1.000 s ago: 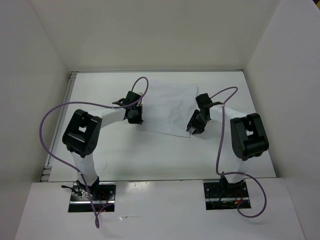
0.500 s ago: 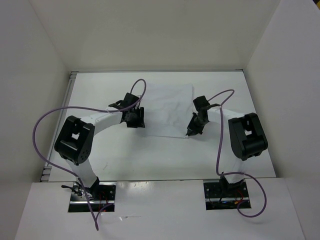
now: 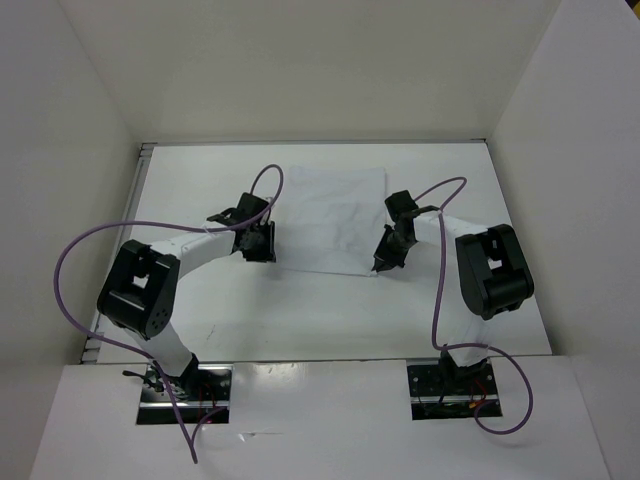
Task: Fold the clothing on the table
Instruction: Fold the skirt
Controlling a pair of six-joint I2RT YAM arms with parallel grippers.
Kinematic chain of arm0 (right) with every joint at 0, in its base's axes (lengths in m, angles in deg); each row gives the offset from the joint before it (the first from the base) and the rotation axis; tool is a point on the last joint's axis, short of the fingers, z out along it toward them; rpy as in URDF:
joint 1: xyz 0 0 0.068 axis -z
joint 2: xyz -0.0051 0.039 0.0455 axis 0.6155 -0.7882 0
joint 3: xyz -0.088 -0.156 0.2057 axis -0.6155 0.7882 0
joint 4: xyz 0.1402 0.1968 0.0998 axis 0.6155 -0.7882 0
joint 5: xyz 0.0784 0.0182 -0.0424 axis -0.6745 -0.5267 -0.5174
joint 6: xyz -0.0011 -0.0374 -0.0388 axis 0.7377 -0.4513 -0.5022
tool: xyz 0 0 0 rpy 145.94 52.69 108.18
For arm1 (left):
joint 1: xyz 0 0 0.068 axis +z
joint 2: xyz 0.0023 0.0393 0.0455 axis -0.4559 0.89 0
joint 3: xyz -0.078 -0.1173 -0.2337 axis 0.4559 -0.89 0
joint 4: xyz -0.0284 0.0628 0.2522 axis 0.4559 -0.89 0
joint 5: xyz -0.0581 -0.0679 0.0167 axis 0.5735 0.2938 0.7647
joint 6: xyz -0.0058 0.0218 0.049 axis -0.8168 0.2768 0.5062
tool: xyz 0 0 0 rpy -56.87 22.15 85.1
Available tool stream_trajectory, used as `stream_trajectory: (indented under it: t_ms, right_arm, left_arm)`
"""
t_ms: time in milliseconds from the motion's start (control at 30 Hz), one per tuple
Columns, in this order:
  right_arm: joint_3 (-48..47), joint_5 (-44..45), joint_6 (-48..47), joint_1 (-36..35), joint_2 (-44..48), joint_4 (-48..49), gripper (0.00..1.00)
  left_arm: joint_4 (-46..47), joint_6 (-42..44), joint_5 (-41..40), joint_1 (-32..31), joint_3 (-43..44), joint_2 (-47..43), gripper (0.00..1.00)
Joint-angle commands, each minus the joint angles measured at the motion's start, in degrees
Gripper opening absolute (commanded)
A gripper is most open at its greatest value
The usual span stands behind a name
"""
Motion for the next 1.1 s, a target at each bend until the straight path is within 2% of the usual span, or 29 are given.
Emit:
stream_trajectory:
  t_ms: [0, 200, 433, 500, 533, 600, 800, 933, 1067]
  right_arm:
    - [-0.34, 4.95, -1.02, -0.61, -2.32, -0.33, 0.00]
    - [-0.34, 4.42, -1.54, -0.61, -1.80, -0.86, 0.00]
    - [0.18, 3.81, -1.54, -0.61, -1.27, -0.86, 0.00]
    - [0.18, 3.81, -1.54, -0.61, -1.27, -0.86, 0.00]
    - [0.18, 3.81, -1.54, -0.61, -1.27, -0.86, 0.00]
    - [0.18, 3.81, -1.54, -0.61, -0.65, -0.86, 0.00]
    - [-2.79, 5.74, -2.85, 0.18, 1.19, -2.70, 0.00]
    - [-9.64, 6.27, -5.32, 2.99, 1.19, -4.45, 0.00]
    - [-14.49, 7.67, -7.86, 4.84, 0.49, -6.13, 0.00]
  left_arm:
    - [2.72, 0.24, -0.84, -0.02, 0.01, 0.03, 0.38]
    - [5.79, -0.82, 0.22, -0.02, -1.92, 1.88, 0.39]
    - [7.56, -1.43, 2.85, -0.02, -2.54, 8.29, 0.40]
    - [8.26, -1.95, 3.55, -0.02, -2.54, 10.04, 0.34]
    - [8.26, -1.96, 4.95, -0.02, -2.54, 10.75, 0.18]
    - [8.26, -1.96, 6.80, -0.02, -2.54, 11.99, 0.00]
    - [7.13, -1.34, 9.53, -0.02, -1.49, 6.81, 0.00]
    - [4.05, 0.50, 10.67, 1.21, 2.90, 4.35, 0.00]
    - [3.34, 0.50, 14.18, 1.21, 3.53, 2.41, 0.00]
